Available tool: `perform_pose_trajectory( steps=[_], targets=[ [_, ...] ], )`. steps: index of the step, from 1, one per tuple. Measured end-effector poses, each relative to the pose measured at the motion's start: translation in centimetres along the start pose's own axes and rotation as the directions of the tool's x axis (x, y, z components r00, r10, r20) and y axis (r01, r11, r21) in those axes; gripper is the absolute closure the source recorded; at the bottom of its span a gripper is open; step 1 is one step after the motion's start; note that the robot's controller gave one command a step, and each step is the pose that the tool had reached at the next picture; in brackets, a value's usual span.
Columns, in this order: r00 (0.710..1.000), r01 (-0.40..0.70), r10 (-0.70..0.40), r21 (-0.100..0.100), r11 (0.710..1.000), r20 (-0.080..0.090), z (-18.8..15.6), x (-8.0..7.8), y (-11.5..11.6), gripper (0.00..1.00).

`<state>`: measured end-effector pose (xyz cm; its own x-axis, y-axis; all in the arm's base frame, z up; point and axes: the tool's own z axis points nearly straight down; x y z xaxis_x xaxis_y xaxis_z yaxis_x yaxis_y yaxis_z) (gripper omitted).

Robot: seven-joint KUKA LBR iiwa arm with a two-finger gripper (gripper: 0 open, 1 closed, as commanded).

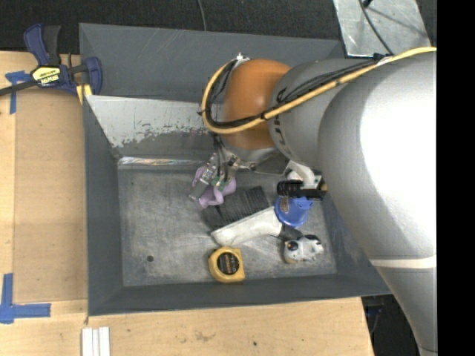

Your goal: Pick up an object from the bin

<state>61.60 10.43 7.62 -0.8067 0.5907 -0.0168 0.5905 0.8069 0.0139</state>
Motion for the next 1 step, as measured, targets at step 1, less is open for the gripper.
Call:
perform_pose_trajectory(
  steps=[1],
  targets=[
    [1.000,0.000,0.000,0.000,1.000,0.000,0.00,0.00,0.00,1.00]
  ],
)
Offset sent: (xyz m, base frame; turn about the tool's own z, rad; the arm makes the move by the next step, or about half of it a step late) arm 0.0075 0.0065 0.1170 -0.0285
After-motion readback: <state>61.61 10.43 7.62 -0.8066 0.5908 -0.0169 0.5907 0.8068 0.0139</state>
